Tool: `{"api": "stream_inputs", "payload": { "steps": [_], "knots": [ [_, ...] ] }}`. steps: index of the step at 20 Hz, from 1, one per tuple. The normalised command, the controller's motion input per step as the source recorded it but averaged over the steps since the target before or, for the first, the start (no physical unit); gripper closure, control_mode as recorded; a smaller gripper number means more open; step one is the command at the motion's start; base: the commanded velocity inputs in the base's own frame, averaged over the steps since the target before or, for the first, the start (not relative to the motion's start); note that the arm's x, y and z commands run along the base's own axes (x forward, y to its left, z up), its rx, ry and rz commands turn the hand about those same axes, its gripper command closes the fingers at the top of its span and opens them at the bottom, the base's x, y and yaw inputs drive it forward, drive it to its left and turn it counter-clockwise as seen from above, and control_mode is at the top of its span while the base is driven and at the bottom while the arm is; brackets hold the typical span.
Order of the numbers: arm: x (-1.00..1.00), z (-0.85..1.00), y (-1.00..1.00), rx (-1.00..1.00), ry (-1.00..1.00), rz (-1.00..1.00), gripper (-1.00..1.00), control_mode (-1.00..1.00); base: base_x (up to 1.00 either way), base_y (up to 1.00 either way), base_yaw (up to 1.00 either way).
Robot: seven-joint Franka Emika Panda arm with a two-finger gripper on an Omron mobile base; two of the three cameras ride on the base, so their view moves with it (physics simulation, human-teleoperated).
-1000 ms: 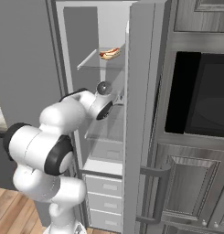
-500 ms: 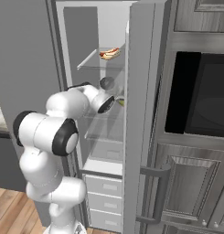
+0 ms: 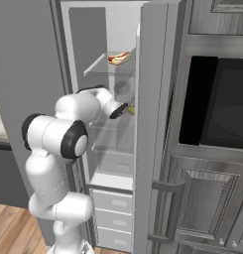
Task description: Pick corn from the fridge and place it on the plate on the counter.
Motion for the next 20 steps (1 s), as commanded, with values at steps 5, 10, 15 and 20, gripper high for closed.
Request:
{"api": "stream_inputs", "payload": {
  "steps": [5, 10, 15, 20],
  "knots": [
    [0.21, -0.20, -0.24, 0.00, 0.00, 0.07, -1.00, -1.00, 0.00, 0.00, 0.00],
    [0.20, -0.16, -0.06, 0.00, 0.00, 0.11, -1.00, -1.00, 0.00, 0.00, 0.00],
    [0.27, -0.11, -0.05, 0.00, 0.00, 0.08, -1.00, -1.00, 0.00, 0.00, 0.00],
    [0.26, -0.10, -0.06, 0.00, 0.00, 0.05, -1.00, -1.00, 0.00, 0.00, 0.00]
  ]
}}
